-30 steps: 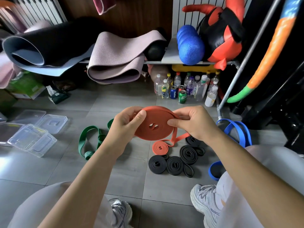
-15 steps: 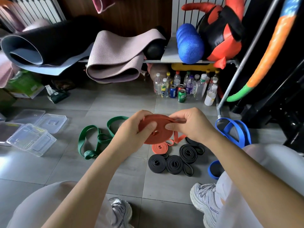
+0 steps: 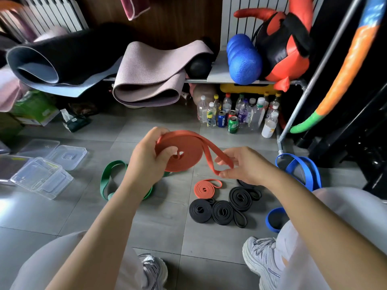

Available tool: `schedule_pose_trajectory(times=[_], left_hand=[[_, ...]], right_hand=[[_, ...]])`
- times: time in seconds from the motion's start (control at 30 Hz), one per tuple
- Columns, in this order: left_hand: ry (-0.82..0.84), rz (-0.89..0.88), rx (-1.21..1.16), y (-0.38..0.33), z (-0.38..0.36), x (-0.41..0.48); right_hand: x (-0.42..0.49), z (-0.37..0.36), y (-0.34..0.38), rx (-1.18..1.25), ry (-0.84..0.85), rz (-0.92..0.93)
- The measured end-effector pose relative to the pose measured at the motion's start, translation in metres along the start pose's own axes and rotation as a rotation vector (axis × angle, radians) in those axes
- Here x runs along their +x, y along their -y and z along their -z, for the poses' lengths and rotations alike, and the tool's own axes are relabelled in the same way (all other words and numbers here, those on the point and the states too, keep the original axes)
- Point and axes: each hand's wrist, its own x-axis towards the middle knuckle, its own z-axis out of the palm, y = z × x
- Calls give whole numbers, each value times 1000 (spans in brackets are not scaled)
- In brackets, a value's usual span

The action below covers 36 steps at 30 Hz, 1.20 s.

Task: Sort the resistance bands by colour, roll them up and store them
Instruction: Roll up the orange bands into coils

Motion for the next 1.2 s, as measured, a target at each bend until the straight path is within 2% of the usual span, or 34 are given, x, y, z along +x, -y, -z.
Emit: schedule_pose_trajectory(times=[0.17,0.4,0.53,0.63,0.7,0.9,1.03,1.1,1.2], left_hand=[[-96,5,-27,2,11,3],[-112,9,-4,5,15,1],[-72,6,43,8,14,-2],[-31,2,74,8,11,-4],[-23,6,76,8,10,-4],[-9,18,71,10,11,-3],[20,20,53,8,7,-4],[52,17,64,8,3,-6],[127,-21,87,5,-5,-11]], right_hand=[[-2,-1,3,-33,-24,-37],[-3,3,7,107,-236,-156],[-5,1,5,-65,-213,-171],[-6,-2,1,-300,-263,-130],[-5,-2,0,-345,-280,-122],[-6,-2,4,-316,-164,-162],[-6,-2,-4,-396,-70,-187],[-6,-4,-5,-364,-81,-139],[-8,-9,6,-91,-137,39]])
